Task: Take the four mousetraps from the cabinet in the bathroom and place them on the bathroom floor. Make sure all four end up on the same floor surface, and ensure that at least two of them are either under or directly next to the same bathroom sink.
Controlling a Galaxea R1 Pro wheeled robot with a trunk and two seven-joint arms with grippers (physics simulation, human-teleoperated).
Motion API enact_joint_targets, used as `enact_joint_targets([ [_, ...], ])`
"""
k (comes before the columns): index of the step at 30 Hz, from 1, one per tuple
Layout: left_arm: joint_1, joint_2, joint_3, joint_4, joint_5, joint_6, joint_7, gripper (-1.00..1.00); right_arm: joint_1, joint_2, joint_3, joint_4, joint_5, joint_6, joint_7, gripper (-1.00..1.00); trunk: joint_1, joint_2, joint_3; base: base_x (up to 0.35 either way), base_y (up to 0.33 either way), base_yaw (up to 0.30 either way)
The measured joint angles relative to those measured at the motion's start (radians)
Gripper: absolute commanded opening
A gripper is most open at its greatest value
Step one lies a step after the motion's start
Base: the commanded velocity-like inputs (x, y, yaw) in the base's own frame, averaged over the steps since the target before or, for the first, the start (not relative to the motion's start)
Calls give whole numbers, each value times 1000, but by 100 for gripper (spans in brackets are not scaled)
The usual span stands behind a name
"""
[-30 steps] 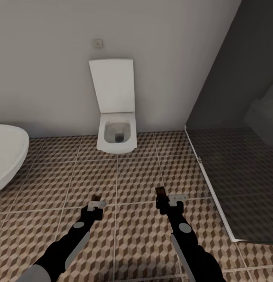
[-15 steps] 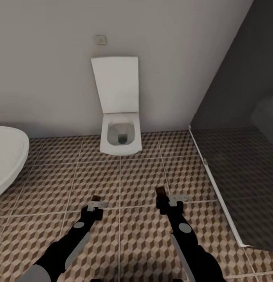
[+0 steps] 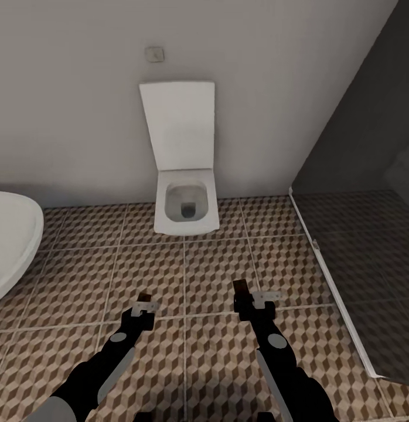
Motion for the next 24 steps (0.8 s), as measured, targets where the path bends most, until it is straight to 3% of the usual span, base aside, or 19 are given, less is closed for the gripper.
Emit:
enact_joint_targets([
  [6,0,0,0,1,0,0,0,-100,0,0,0,0,0,0,0,-100,0,0,-9,2,1,0],
  [24,0,0,0,-2,0,0,1,-100,0,-1,0,0,0,0,0,-100,69,-126,-91,0,0,0],
])
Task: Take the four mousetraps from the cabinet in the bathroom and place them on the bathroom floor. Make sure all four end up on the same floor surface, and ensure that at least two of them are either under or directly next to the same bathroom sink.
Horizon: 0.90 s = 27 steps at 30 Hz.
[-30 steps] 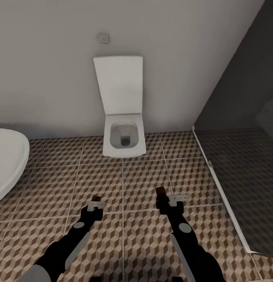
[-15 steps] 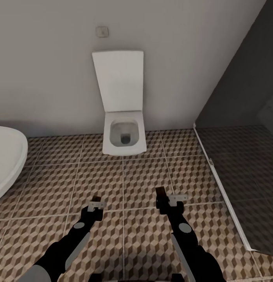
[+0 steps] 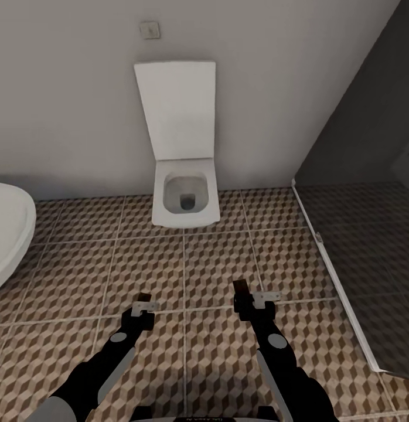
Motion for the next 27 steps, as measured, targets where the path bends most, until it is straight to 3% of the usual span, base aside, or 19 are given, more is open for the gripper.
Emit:
enact_joint_targets([
  [9,0,0,0,-13,-1,-2,0,-100,0,0,0,0,0,0,0,-100,35,-63,-41,0,0,0],
  [17,0,4,0,-175,0,12,1,-100,0,1,0,0,2,0,0,-100,65,-119,-78,0,0,0],
  [27,3,5,2,-191,-1,69,0,-100,0,1,0,-2,2,-2,2,-100,65,-119,-82,0,0,0],
])
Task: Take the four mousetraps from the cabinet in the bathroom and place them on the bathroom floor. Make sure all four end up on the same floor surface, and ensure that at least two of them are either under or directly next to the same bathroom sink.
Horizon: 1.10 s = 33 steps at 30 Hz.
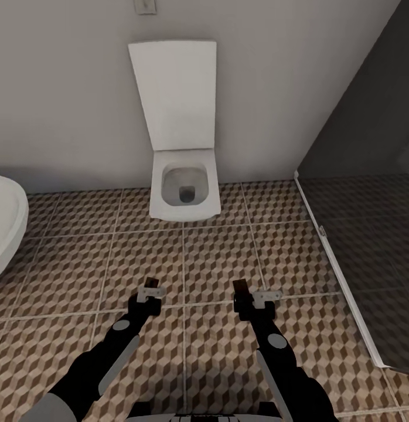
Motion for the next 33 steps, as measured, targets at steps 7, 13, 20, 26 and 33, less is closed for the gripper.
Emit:
enact_joint_targets([
  [7,0,-20,16,145,0,111,-3,-100,-22,9,-4,4,43,55,2,-100,0,0,0,0,0,0],
  [13,-8,-58,29,285,-1,169,-3,-100,-149,14,-5,151,65,144,6,-100,0,0,0,0,0,0],
  [20,-9,-96,31,318,-3,131,-2,-100,-218,15,-5,385,66,1,10,-100,0,0,0,0,0,0],
  [26,-9,-101,31,322,-4,30,-3,-100,-225,15,-5,472,67,-101,41,-100,0,0,0,0,0,0],
  [33,-9,-101,27,319,-11,-71,-5,-100,-226,15,-3,488,68,-172,113,-100,0,0,0,0,0,0],
])
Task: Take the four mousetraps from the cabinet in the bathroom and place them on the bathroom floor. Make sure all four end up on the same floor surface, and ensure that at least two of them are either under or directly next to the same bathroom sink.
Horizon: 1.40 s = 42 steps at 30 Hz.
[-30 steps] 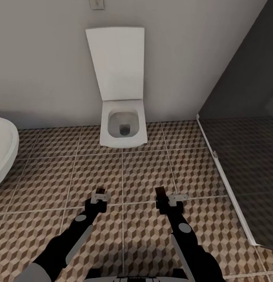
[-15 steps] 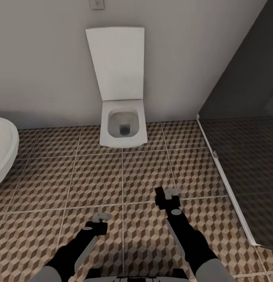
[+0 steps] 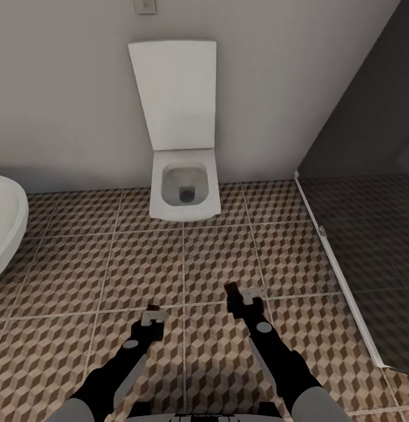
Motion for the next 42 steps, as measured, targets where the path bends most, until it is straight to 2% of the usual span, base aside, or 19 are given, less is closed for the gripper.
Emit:
enact_joint_targets([
  [3,0,0,-2,7,-11,-84,-2,-100,0,0,1,2,0,-5,9,-100,0,0,0,0,0,0],
  [5,0,-1,-1,42,-35,-160,-3,-100,0,0,2,3,0,-7,12,-100,0,0,0,0,0,0],
  [6,0,-2,-1,54,-43,-176,-3,-100,0,0,2,3,0,-7,13,-100,0,0,0,0,0,0],
  [11,0,-18,-1,123,-162,-273,-3,-100,0,0,1,4,1,-9,14,-100,0,0,0,0,0,0],
  [13,0,-20,-2,128,-192,-312,-3,-100,0,1,2,4,1,-10,14,-100,0,0,0,0,0,0],
  [15,0,-21,-3,130,-207,-347,-3,-100,0,1,2,3,1,-11,14,-100,0,0,0,0,0,0],
  [18,0,-21,-4,131,-218,-375,-3,-100,0,1,3,0,1,-12,14,-100,0,0,0,0,0,0],
  [23,0,-21,-6,114,-223,-386,-2,-100,0,2,3,-6,2,-13,12,-100,0,0,0,0,0,0],
  [31,0,-21,-6,53,-223,-382,-1,-100,0,0,4,-36,3,-14,9,-100,0,0,0,0,0,0],
  [42,0,-20,-6,40,-225,-381,0,-100,0,0,3,-52,4,-14,5,-100,0,0,0,0,0,0],
])
